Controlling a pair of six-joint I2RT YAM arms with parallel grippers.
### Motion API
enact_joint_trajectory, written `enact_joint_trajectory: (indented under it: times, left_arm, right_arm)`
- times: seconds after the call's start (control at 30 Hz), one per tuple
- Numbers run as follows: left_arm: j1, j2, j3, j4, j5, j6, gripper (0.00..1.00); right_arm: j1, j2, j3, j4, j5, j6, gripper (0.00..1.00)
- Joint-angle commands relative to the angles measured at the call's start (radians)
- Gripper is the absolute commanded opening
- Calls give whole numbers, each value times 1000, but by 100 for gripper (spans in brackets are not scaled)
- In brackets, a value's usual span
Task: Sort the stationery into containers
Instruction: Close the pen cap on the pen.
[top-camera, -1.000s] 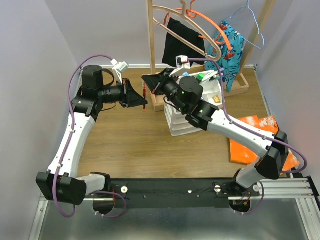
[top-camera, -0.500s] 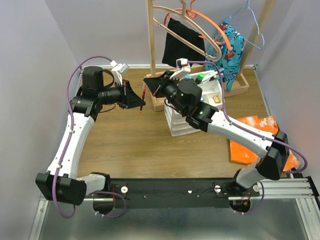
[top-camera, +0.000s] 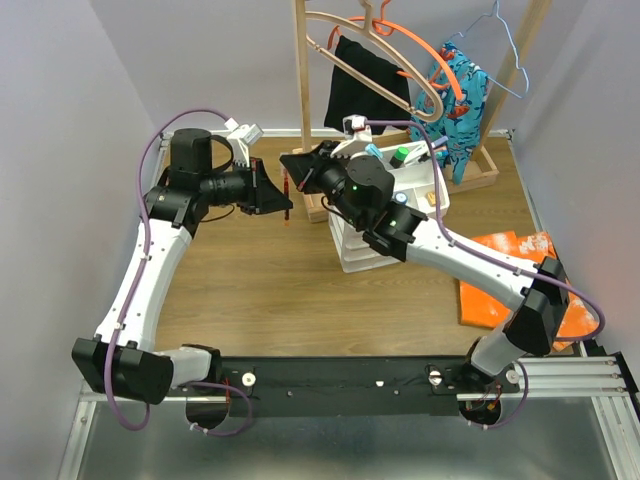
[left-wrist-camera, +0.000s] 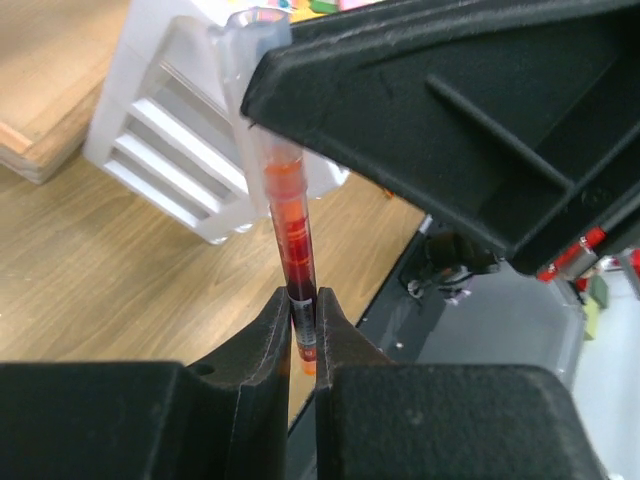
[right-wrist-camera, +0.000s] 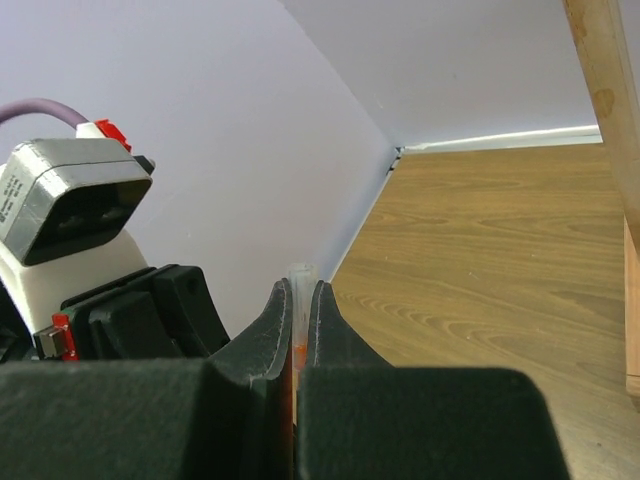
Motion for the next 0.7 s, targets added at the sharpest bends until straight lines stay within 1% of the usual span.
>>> enact_joint_trajectory:
  times: [0.0, 0.07, 0.13, 0.3, 0.47, 0.53, 0.67]
  left_arm:
    - [-33, 4, 194, 327, -219, 183, 0]
    - [-65, 6, 208, 273, -297, 226, 0]
    - [-76, 11, 219, 255, -350, 249, 0]
    - [-81, 3, 210, 233, -397, 268, 0]
    - [-81, -14, 196, 242, -338, 257, 0]
    - [-79, -29, 179, 245, -281, 249, 0]
    - [-79, -77, 131, 230, -187, 263, 0]
  right_arm:
    - [126, 103, -55, -513, -178, 43, 1]
    - [126, 103, -49, -531, -163, 63, 1]
    - [126, 98, -42, -557, -146, 77, 1]
    - [126, 74, -62, -541, -135, 71, 1]
    - [126, 31, -98, -465, -150, 13, 1]
    - [125, 16, -111, -449, -137, 7, 1]
    - [122, -26, -131, -419, -123, -64, 1]
